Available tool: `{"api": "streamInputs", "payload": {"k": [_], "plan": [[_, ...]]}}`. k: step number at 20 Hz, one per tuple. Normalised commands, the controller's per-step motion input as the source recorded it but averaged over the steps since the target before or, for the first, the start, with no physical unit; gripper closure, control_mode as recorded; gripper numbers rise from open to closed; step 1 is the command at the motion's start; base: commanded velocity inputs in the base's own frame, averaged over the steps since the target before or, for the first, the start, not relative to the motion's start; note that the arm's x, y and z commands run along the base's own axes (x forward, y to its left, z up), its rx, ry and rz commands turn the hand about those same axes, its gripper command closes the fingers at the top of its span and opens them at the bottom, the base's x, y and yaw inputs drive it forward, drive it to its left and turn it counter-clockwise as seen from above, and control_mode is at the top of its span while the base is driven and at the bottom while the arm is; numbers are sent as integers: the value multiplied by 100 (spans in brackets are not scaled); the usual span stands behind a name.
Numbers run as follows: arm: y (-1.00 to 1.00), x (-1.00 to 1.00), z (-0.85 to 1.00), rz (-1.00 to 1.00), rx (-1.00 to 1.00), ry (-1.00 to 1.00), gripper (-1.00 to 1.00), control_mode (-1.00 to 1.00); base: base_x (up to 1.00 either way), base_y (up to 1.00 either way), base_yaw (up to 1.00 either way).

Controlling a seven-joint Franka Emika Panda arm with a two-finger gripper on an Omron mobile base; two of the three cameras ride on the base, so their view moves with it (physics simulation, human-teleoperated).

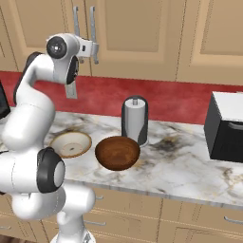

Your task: Open the cabinet. Pick the bowls from the counter and place them in the cabinet. Then close the cabinet.

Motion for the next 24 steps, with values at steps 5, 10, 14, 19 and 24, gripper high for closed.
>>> {"api": "streamInputs", "payload": {"k": [5,10,14,19,24], "plan": [[5,26,-14,0,0,0,100,-100,0,0,0],[0,0,0,0,0,0,100,-100,0,0,0],[2,-28,3,0,0,0,100,-100,0,0,0],[31,-72,18,0,0,0,100,-100,0,0,0],[67,-96,12,0,-2,0,100,-100,0,0,0]]}}
